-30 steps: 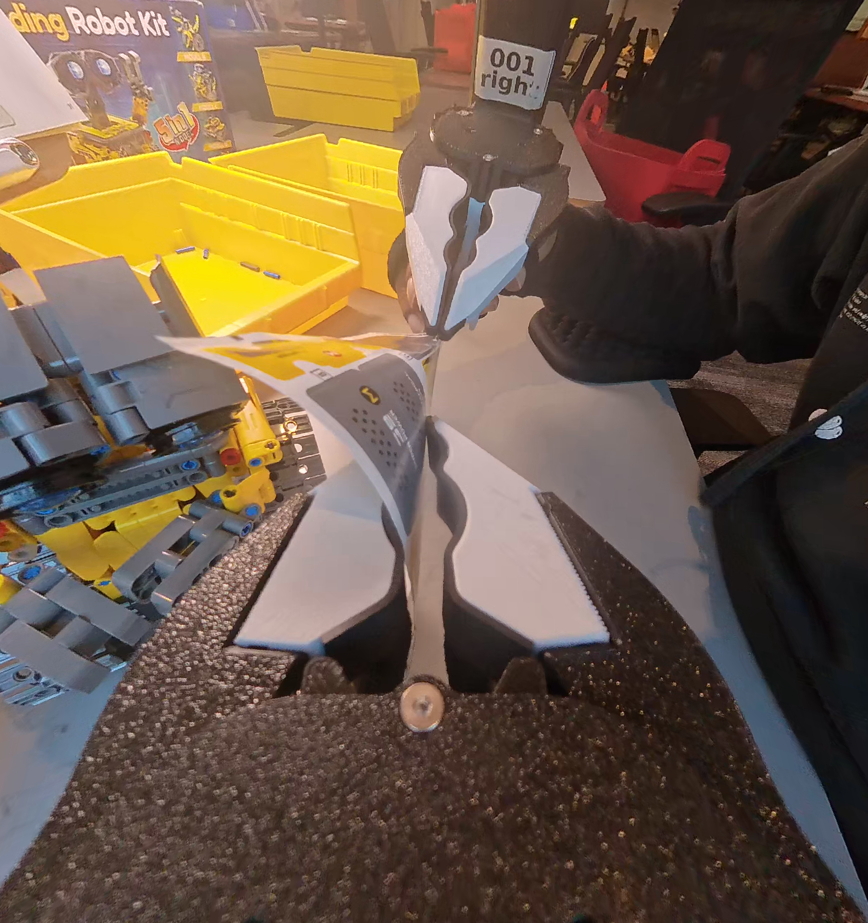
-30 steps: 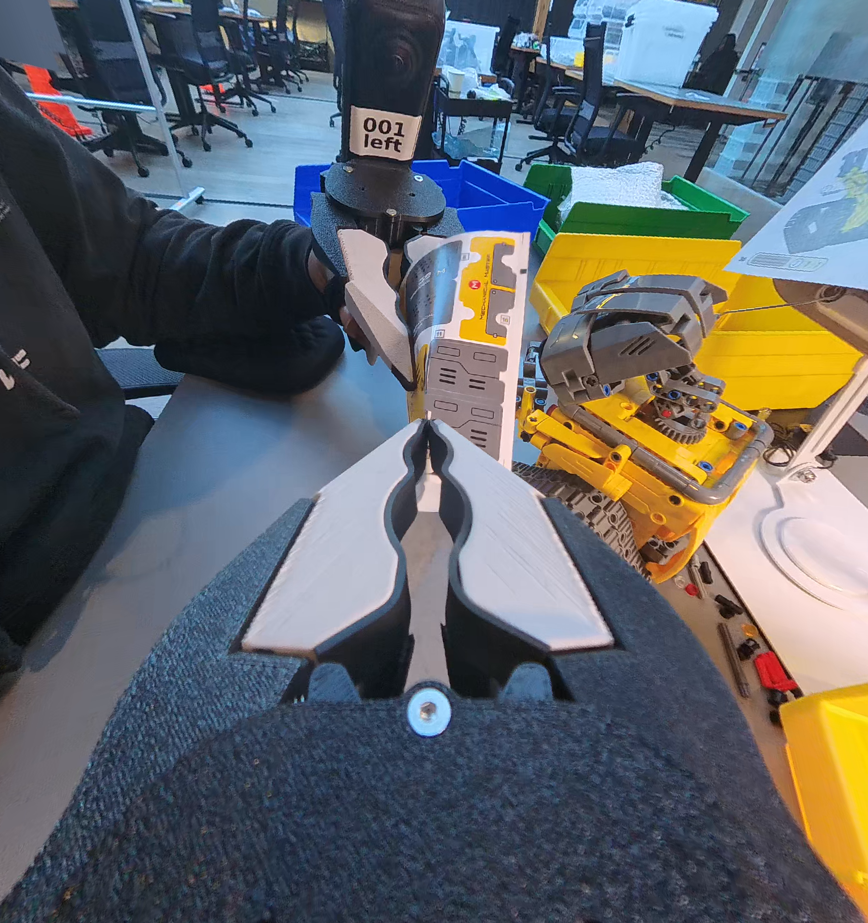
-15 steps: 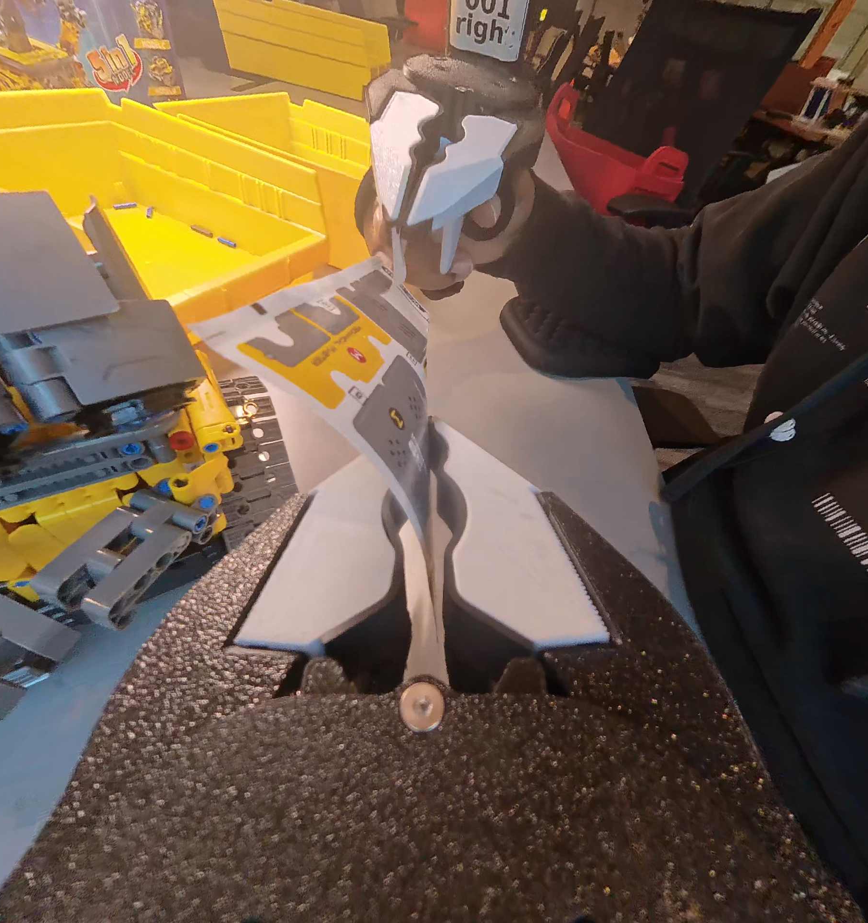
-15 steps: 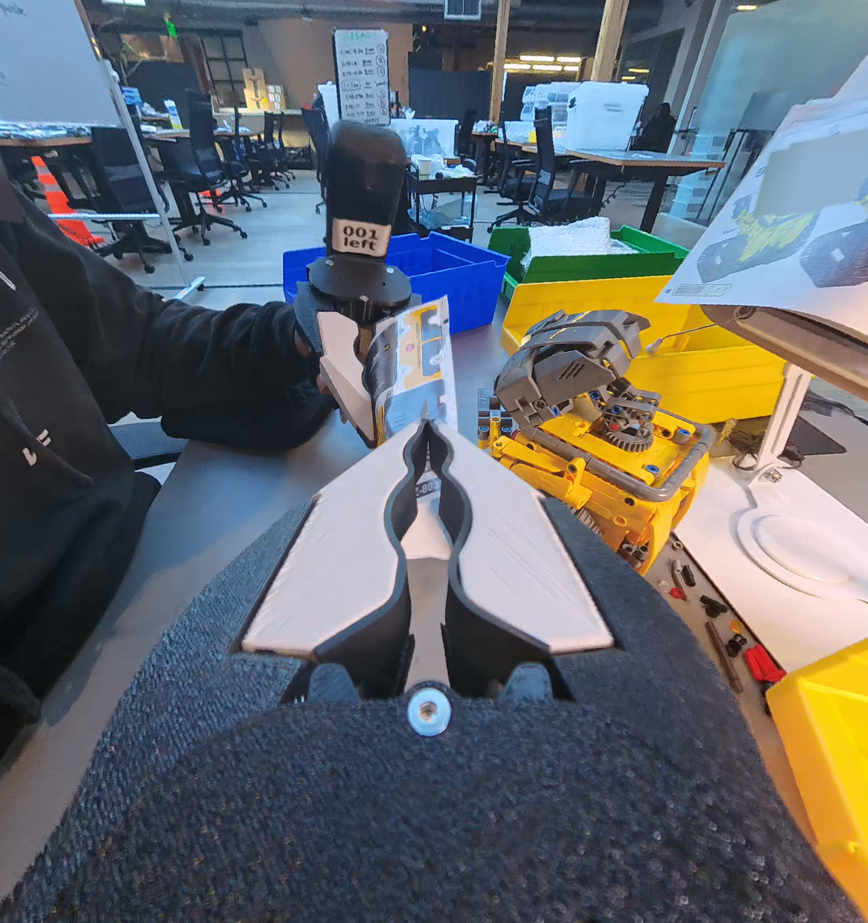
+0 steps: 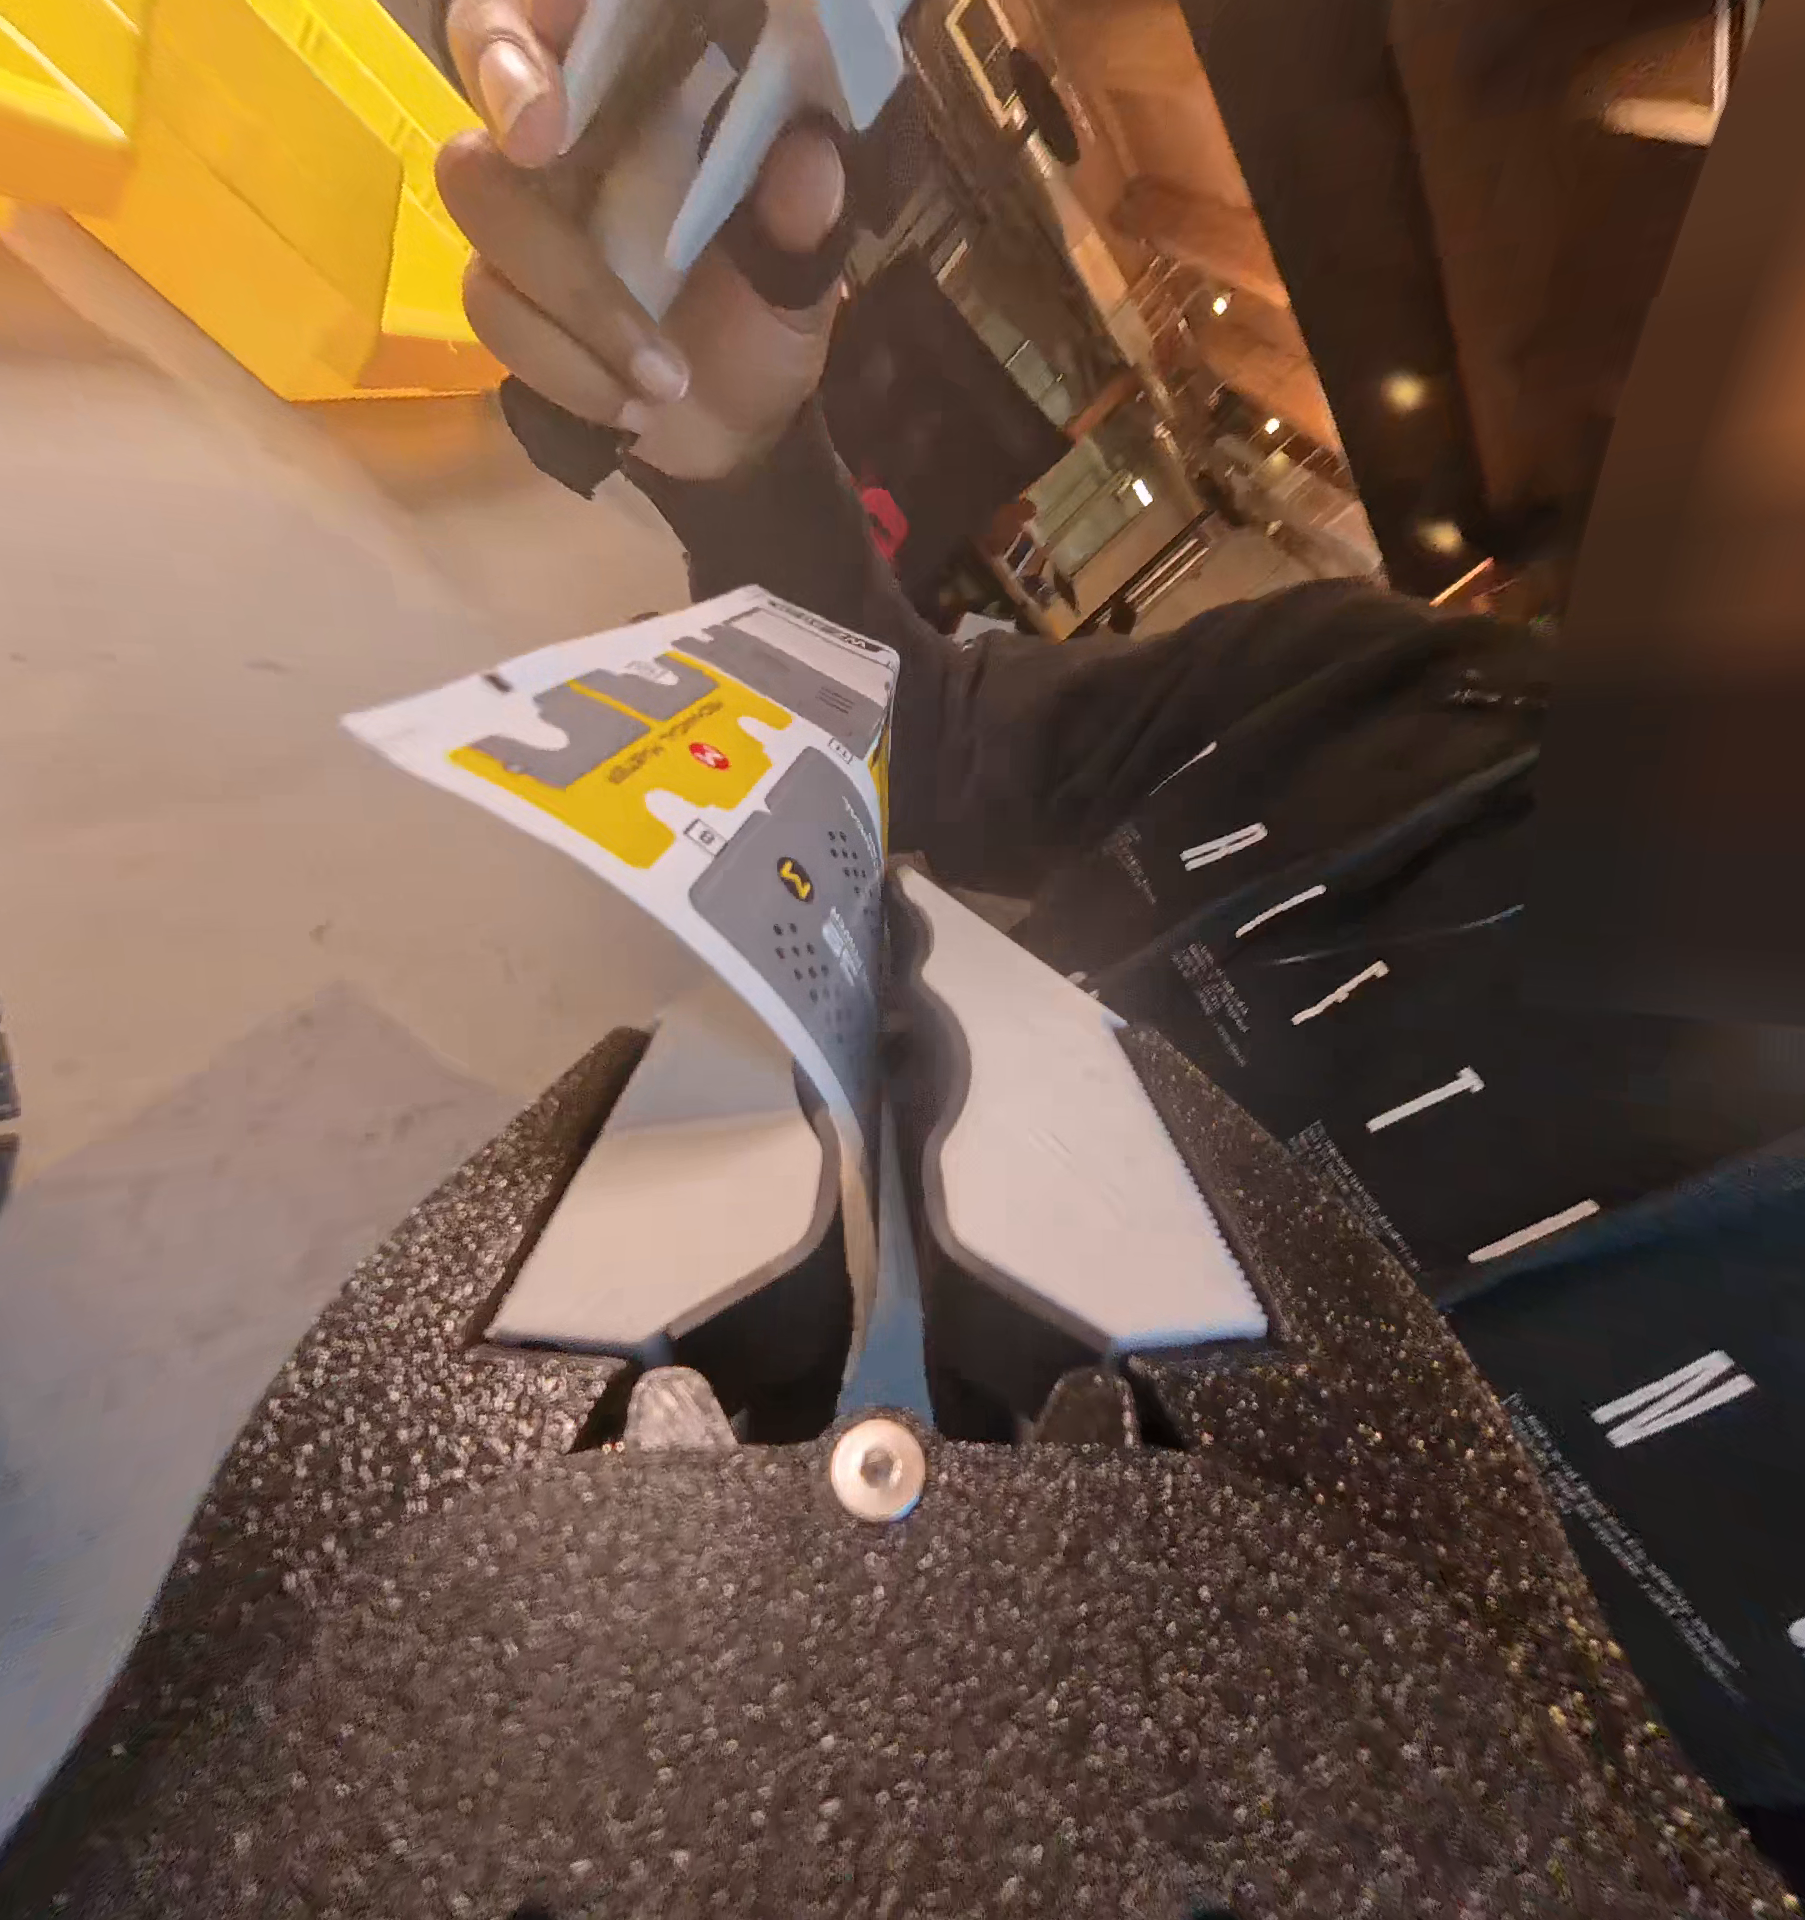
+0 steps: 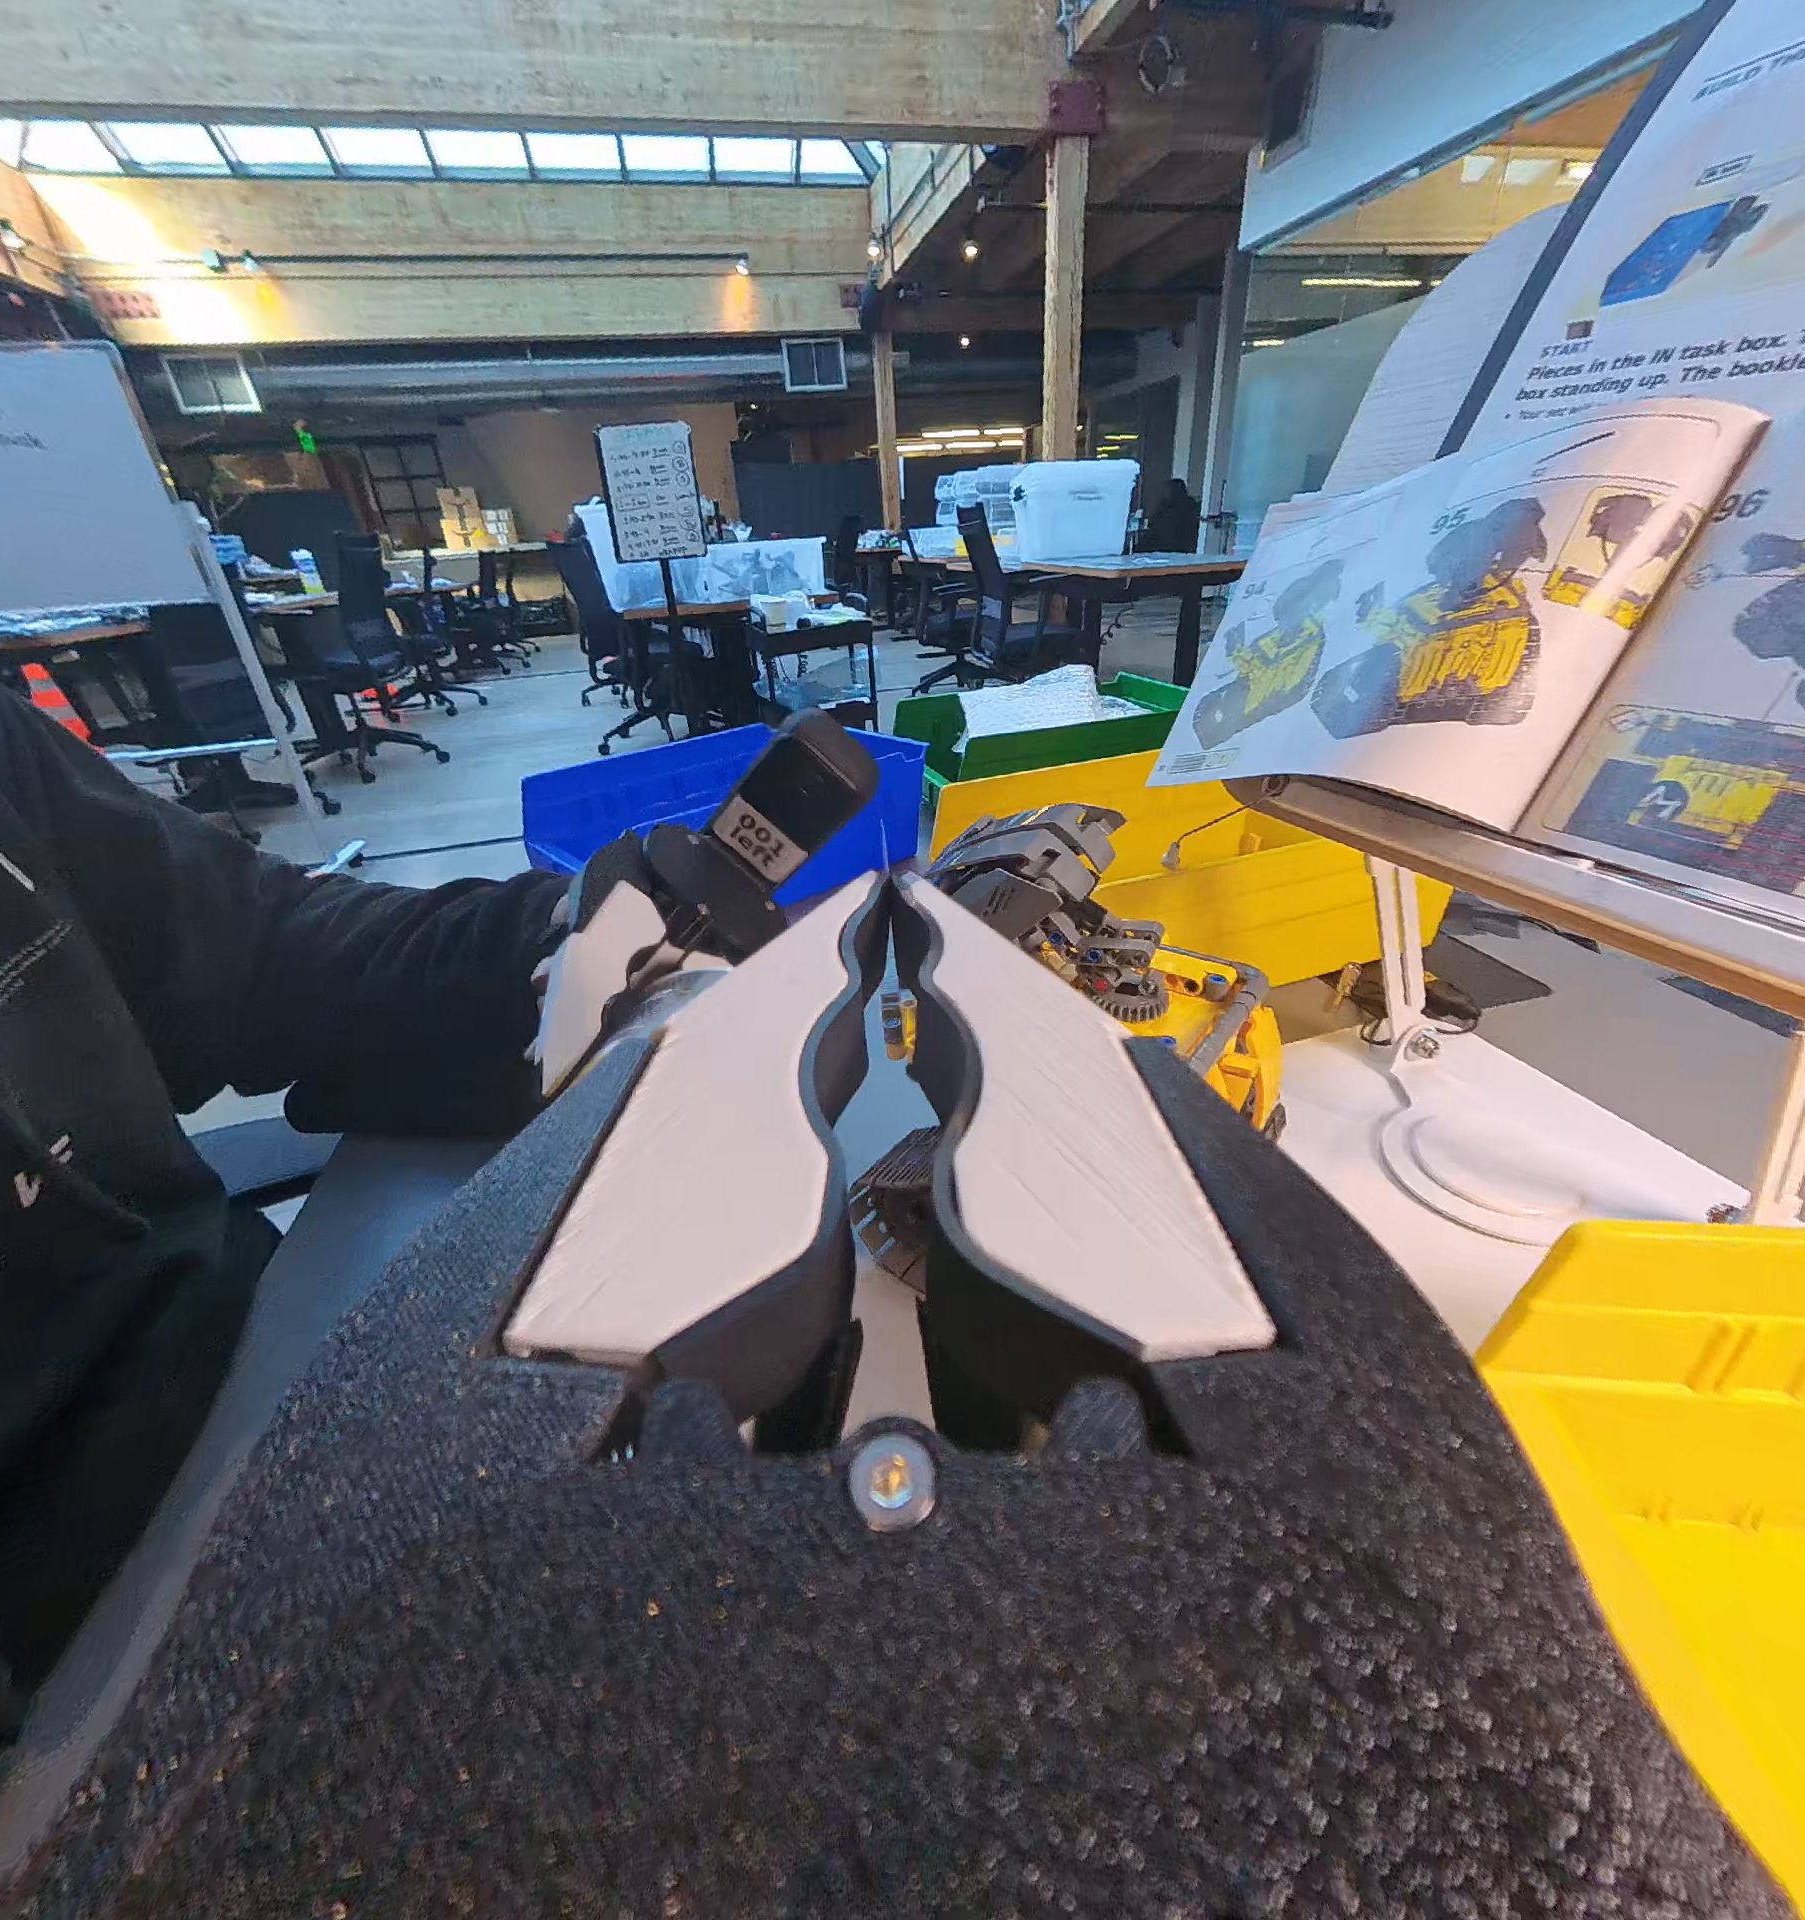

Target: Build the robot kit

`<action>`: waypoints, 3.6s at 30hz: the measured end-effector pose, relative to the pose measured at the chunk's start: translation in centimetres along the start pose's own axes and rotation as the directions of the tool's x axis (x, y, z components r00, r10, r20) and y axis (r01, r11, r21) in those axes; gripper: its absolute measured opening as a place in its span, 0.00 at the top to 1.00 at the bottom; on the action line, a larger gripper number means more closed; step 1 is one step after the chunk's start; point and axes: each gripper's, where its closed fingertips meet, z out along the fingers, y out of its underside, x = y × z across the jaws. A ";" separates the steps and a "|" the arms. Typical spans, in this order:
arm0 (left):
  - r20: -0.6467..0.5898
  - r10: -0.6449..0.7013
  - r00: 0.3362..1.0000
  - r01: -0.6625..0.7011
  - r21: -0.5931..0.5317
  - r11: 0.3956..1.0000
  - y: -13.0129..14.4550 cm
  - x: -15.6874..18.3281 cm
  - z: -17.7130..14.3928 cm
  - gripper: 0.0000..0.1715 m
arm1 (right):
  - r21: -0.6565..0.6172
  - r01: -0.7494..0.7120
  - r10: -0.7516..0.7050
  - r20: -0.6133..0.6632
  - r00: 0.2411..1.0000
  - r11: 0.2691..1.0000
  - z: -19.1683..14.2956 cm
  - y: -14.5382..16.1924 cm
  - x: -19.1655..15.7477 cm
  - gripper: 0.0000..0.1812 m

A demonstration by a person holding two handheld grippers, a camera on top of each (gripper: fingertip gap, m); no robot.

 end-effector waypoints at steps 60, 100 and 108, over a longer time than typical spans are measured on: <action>0.596 0.721 0.354 -0.800 -0.207 0.564 -5.1 -1.5 -2.7 1.00 | -0.074 0.162 -0.146 0.181 0.973 0.984 4.2 5.4 -5.6 1.00; 0.106 0.212 0.971 -0.226 0.681 0.696 -8.1 0.0 -4.5 1.00 | 0.162 -0.178 0.162 0.110 0.981 0.971 5.2 3.5 -4.2 0.92; 0.108 0.214 0.971 -0.225 0.719 0.658 -8.5 0.6 -4.9 1.00 | 0.165 -0.196 0.184 0.086 0.979 0.967 6.0 3.8 -4.6 0.95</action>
